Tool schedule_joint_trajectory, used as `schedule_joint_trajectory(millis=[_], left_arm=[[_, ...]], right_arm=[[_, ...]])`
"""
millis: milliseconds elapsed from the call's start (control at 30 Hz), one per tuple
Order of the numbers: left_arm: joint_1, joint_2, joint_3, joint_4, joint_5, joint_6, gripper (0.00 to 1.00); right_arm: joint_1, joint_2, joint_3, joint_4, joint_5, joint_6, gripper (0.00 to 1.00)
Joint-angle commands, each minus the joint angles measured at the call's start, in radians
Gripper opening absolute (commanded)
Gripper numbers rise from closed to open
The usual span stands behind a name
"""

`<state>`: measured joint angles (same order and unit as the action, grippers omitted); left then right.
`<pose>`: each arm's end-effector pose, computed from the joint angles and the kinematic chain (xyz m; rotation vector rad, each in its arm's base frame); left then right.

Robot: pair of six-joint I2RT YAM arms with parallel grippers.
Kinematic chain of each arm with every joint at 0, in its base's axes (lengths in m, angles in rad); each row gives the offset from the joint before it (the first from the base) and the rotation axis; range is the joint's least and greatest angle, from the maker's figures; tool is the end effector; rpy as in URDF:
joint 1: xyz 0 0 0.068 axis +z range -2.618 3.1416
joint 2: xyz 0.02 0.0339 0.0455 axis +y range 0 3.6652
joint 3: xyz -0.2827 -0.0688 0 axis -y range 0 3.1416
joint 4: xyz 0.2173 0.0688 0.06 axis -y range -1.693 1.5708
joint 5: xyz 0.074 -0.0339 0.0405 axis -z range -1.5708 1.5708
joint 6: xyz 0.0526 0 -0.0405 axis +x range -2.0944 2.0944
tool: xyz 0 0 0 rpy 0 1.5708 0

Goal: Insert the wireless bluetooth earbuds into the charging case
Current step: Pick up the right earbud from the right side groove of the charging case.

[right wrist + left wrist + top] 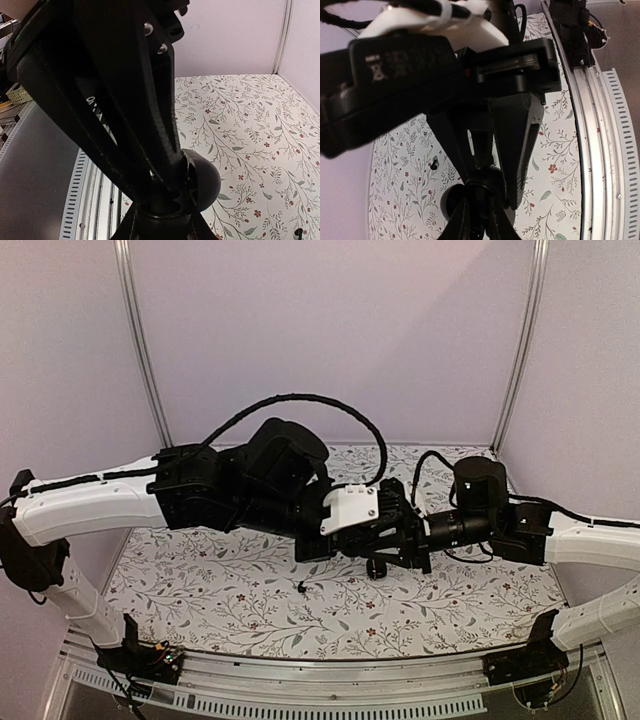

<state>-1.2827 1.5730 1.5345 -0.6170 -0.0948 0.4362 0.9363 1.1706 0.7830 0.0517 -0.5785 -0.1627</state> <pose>0.1014 -0.3248 0.3708 1.6672 1.5062 -0.3572 0.1222 0.2145 0.3084 -1.3721 1.4502 1.0615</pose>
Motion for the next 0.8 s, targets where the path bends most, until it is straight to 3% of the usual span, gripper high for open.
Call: schedule_joint_trajectory(millis=[0,200,333,767], left_arm=[[0.0,0.027,0.031,-0.022,-0.022,0.006,0.13],[0.001,0.039,0.031,-0.031,-0.014,0.007,0.09],[0.003,0.033,0.027,-0.026,-0.011,0.006,0.0],[0.032,-0.107,-0.115,0.182,0.052,-0.038,0.0]], right_arm=[[0.016,0.006,0.039,-0.015,0.014,-0.022,0.0],[0.019,-0.001,0.038,-0.013,0.016,-0.029,0.0],[0.02,-0.002,0.035,-0.008,0.019,-0.032,0.0],[0.02,-0.061,-0.03,0.115,0.045,0.004,0.0]])
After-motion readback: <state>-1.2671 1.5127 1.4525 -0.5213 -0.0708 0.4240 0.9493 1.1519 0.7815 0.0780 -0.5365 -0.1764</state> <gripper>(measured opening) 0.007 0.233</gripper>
